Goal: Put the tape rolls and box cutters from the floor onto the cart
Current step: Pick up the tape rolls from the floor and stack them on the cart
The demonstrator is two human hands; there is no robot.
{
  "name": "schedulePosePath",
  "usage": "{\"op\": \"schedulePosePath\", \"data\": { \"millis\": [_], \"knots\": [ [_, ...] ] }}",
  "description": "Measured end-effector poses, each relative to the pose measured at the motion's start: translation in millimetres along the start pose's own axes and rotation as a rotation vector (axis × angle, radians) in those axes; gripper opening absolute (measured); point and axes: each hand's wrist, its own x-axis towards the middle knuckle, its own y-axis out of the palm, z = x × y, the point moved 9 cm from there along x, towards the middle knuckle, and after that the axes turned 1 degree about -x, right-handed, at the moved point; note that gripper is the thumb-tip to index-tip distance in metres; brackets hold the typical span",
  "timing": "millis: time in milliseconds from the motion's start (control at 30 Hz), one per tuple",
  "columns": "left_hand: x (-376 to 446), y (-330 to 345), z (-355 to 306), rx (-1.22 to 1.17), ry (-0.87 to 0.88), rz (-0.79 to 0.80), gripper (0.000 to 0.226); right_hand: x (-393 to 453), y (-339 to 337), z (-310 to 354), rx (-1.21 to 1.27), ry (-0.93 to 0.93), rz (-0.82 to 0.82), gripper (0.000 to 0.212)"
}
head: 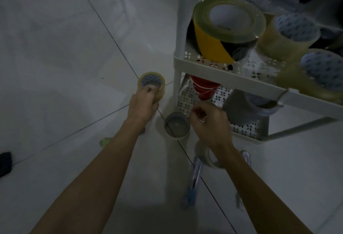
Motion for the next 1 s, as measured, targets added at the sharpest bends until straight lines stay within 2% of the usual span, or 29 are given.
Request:
{"op": "schedulePosePath", "data": {
  "millis": [100,233,367,433,567,667,833,1000],
  "knots": [
    [-8,-12,1,-0.008,0.010,-0.077,0.039,-6,-4,-4,0.013,-0.002,-0.005,0.012],
    [-35,-29,0,-0.071,0.052,-0.156,0.034,-13,-9,-1,0.044,-0.019,0.002,0.016],
    [-67,-53,-8,-0.410,0.038,-0.146,0.036,-17,-22,22,0.065,-0.094,0.011,0.015],
    [-84,-73,-17,-0.515,0.085,-0.137,0.041,-18,-30,38,0.092,-0.160,0.023,0.012],
    [-111,-124,-48,-0.573,0.247,-0.069,0.050,-24,-52,74,0.150,-0.299,0.095,0.045],
    [-120,-166,-80,-0.670,0.350,0.013,0.047,-30,-72,101,0.220,-0.393,0.169,0.056],
    [-120,-228,-141,-0.733,0.514,0.072,0.044,-37,-136,126,0.301,-0.431,0.122,0.046],
    [-109,-259,-188,-0.774,0.627,0.061,0.047,-38,-193,135,0.171,-0.497,0.033,0.043]
  ]
}}
